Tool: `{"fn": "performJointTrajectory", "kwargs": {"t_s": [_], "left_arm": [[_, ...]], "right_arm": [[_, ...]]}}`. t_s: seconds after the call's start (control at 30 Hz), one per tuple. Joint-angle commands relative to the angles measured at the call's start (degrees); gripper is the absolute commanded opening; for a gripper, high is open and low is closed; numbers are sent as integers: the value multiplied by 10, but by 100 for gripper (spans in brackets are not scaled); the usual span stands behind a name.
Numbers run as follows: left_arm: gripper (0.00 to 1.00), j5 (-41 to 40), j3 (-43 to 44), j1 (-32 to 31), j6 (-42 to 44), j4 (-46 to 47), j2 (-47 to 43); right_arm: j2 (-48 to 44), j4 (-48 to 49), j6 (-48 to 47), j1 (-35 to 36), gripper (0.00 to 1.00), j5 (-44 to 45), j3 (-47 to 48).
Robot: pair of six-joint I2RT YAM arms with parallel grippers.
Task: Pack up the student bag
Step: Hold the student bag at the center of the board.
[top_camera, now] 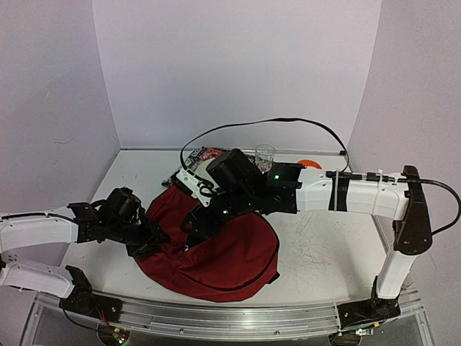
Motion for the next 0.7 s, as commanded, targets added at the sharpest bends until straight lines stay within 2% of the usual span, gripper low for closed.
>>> {"fn": "performJointTrajectory", "kwargs": {"t_s": [0.0,0.3,0.53,0.67], "left_arm": [[50,-18,17,2,-9,18,11],[49,-27,24,-1,-25,18,16],[47,-15,29,-1,-22,18,28],[47,-11,37,-3,-16,18,40]], "right_arm": [[37,-34,-102,15,51,-33,64],[121,-66,-165,36,51,-8,112],[161,-66,-166,36,56,62,113],[177,-65,-157,36,56,114,121]]}}
